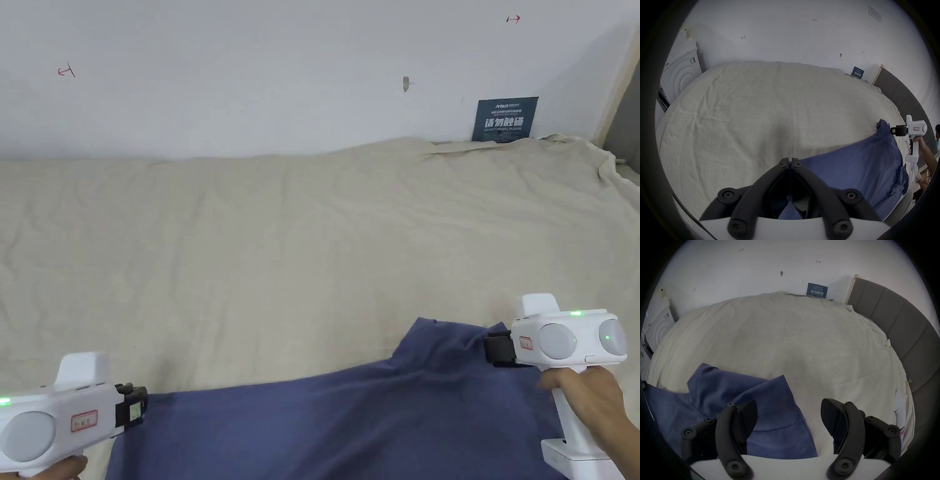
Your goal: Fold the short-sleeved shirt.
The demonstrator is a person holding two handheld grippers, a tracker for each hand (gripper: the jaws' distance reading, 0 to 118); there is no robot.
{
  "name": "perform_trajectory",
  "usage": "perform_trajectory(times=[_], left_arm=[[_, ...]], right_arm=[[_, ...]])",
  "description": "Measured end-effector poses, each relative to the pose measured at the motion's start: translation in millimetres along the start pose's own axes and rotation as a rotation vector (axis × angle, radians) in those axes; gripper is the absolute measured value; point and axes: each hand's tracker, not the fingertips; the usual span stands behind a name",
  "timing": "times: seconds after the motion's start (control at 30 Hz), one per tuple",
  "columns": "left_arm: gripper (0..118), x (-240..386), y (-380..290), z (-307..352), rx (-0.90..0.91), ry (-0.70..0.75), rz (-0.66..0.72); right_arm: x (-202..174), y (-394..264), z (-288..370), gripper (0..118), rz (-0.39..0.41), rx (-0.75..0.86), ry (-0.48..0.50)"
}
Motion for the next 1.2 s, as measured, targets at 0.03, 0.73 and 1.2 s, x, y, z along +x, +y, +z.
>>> perform_trajectory(times=[0.03,0.73,1.2], left_arm=[[0,-1,0,0,-0.001,-0.001,0.000],[0,-5,-21,34,0.008,0.048,0.043],[0,-18,-79,124,0.032,0.049,0.014]], right_arm=[[-1,0,-2,79,0.004,-0.018,0.005],[18,-31,165,2,0.039,0.220,0.183],[55,-139,272,2,0.026,0.252,0.288]])
